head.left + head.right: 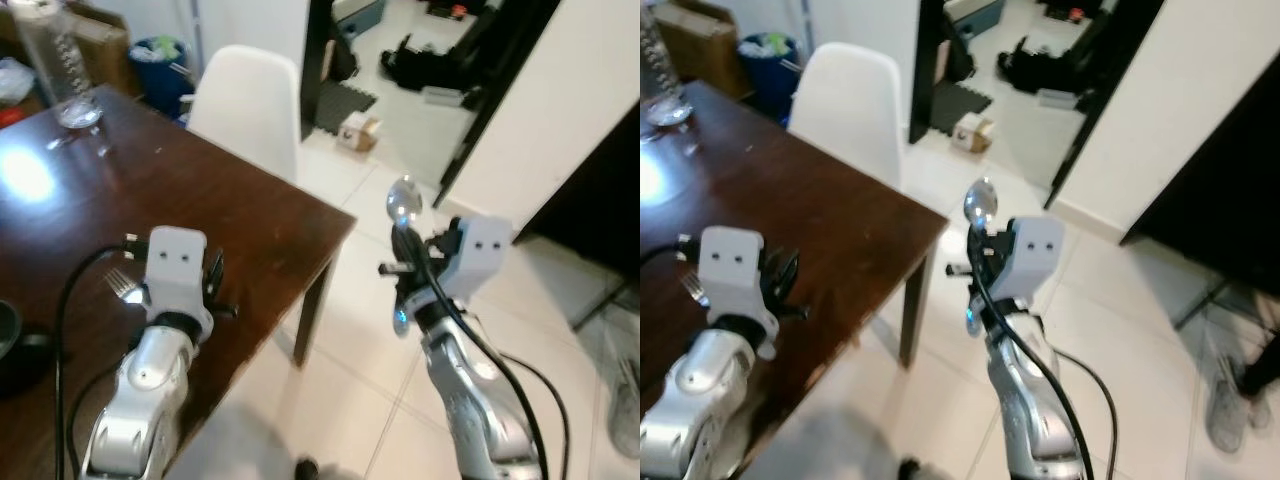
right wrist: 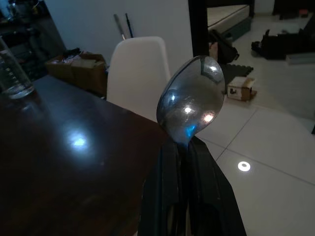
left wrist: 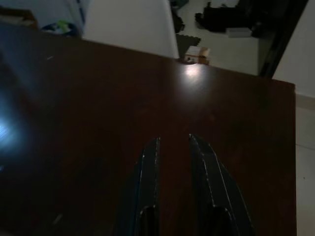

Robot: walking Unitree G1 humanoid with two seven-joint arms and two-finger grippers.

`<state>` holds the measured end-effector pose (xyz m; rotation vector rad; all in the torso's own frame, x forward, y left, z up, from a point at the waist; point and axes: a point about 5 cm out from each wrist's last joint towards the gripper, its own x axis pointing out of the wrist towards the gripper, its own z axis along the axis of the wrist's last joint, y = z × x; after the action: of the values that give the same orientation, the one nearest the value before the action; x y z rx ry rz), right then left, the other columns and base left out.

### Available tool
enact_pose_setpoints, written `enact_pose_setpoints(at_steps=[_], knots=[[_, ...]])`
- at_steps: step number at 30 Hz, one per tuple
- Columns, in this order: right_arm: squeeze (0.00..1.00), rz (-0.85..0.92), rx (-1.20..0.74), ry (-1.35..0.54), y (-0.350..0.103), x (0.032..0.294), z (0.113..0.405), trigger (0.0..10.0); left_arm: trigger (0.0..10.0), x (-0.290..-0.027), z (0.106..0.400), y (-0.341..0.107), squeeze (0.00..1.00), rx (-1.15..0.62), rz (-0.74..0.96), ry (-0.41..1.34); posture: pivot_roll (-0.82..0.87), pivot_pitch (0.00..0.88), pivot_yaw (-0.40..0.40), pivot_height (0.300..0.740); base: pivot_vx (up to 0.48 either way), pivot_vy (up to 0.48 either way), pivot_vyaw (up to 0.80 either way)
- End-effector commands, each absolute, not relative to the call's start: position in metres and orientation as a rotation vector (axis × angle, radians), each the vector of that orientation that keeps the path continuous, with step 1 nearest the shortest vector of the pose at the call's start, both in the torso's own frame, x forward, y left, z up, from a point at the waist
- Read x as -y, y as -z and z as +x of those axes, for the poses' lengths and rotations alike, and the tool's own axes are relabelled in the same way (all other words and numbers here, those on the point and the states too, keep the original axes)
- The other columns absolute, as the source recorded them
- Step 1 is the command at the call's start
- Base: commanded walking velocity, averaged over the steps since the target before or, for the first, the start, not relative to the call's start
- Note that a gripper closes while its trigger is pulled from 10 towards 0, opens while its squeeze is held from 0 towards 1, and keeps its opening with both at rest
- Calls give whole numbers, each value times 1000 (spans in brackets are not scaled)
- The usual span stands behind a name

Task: Setting the table

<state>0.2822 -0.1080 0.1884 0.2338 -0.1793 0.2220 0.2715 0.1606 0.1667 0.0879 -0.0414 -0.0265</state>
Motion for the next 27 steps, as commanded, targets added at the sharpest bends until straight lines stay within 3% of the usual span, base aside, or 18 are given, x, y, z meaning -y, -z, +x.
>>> enact_pose_setpoints(at_steps=[1, 27], knots=[[0, 226, 170, -198, -185, 114, 281, 10000, 10000, -158, 272, -162, 0, 22, 93, 36, 2, 97, -5, 740, 0, 0, -800], [0, 220, 172, -198, -186, 114, 282, 10000, 10000, -161, 277, -165, 0, 36, 94, 20, -3, 97, -8, 740, 0, 0, -800]])
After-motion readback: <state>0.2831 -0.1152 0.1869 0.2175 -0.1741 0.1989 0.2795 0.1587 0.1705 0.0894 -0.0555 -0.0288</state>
